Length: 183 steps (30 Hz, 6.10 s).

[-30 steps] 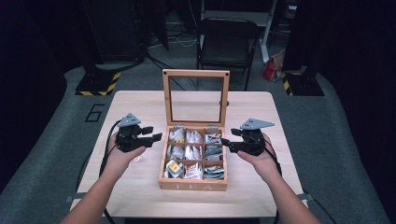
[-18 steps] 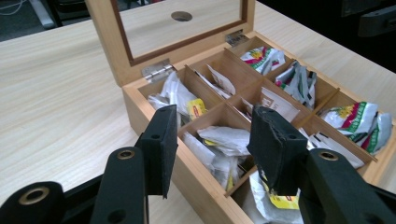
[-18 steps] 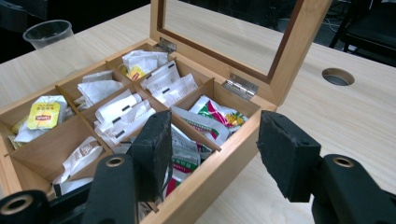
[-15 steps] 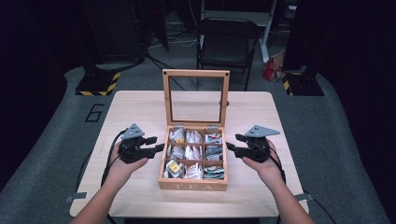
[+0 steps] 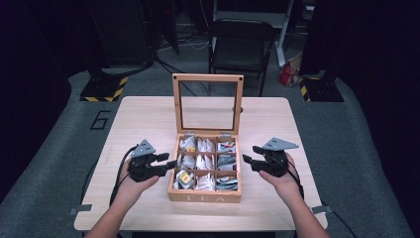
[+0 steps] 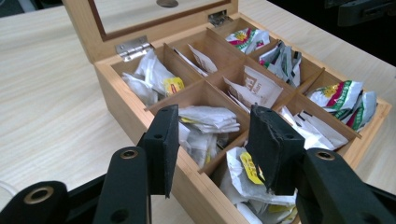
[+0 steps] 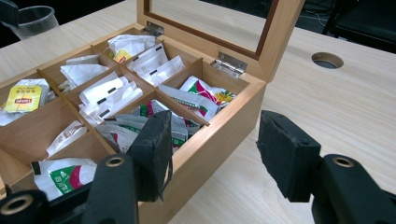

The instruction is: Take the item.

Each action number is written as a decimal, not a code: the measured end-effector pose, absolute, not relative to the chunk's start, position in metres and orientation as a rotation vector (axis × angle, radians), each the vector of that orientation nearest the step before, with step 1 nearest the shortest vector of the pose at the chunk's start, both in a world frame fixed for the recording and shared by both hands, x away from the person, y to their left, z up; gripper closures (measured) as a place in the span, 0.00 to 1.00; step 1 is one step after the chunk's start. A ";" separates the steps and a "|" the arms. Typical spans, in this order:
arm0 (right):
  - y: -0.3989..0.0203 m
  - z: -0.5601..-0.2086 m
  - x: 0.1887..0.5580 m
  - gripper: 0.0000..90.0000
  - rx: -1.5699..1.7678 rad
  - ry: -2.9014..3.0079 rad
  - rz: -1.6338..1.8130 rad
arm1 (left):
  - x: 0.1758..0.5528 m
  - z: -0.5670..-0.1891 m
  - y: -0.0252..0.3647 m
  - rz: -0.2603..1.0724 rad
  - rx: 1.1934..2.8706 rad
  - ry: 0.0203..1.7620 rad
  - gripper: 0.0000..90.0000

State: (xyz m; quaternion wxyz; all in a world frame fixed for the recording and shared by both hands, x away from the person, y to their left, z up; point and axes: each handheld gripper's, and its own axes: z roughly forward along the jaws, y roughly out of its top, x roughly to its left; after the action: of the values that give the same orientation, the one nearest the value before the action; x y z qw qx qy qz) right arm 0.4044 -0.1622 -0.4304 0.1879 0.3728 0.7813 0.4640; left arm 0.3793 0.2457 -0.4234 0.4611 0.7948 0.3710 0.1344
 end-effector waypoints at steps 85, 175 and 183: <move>-0.164 -0.452 0.402 0.48 1.066 2.200 1.250 | 0.363 -0.434 0.215 0.200 1.981 0.805 0.97; -0.164 -0.458 0.402 0.48 1.083 2.217 1.232 | 0.417 -0.410 0.344 0.423 1.843 1.177 0.98; -0.162 -0.458 0.403 0.48 1.083 2.220 1.236 | 0.417 -0.423 0.347 0.421 1.847 1.201 0.98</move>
State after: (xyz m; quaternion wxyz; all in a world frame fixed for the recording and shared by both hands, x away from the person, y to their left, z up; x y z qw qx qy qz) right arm 0.4025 -0.1624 -0.4584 0.1887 0.3851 0.7893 0.4395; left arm 0.4169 0.3468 -0.4231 0.4342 0.7418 0.4823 0.1691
